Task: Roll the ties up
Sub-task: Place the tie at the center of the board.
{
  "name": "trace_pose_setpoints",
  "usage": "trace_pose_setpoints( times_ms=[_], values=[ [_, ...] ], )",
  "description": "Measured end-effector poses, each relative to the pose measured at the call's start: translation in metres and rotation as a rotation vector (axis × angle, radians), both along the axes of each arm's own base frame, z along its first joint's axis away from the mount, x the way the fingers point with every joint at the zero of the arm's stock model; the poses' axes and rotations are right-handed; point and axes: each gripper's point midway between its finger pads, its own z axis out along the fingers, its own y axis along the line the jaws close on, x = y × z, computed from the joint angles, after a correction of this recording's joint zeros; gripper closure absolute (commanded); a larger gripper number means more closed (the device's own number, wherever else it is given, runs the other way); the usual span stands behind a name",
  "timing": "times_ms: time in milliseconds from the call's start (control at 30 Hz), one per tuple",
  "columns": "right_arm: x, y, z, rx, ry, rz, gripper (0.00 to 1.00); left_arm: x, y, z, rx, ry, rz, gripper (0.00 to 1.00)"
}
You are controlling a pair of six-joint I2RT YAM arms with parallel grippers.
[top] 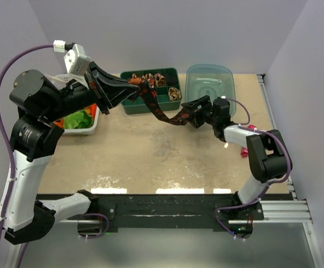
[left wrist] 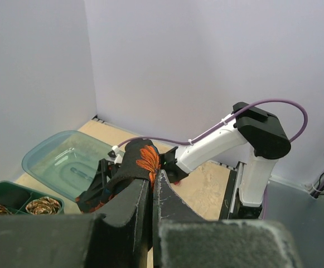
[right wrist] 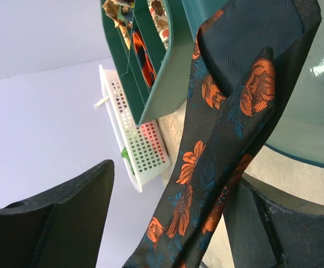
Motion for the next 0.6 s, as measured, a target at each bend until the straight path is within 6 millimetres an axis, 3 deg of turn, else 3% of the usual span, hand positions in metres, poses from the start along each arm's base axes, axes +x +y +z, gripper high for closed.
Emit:
trace_pose_setpoints(
  times_ms=[67, 100, 133, 433, 600],
  values=[
    [0.002, -0.001, 0.001, 0.004, -0.004, -0.01, 0.37, -0.002, 0.001, 0.003, -0.007, -0.006, -0.001, 1.0],
    [0.002, -0.001, 0.003, 0.008, -0.01, -0.011, 0.66, -0.003, 0.001, 0.004, -0.01, -0.008, -0.002, 1.0],
    [0.003, 0.0, 0.004, 0.01, -0.015, -0.011, 0.73, -0.004, 0.001, 0.005, -0.012, -0.01, -0.002, 1.0],
    [0.006, 0.0, 0.0, 0.004, -0.028, -0.009, 0.97, -0.006, 0.004, 0.005, -0.02, -0.011, 0.005, 1.0],
    [-0.004, -0.01, 0.006, -0.097, -0.044, -0.008, 1.0, -0.006, 0.007, -0.005, -0.015, 0.004, 0.027, 1.0]
  ],
)
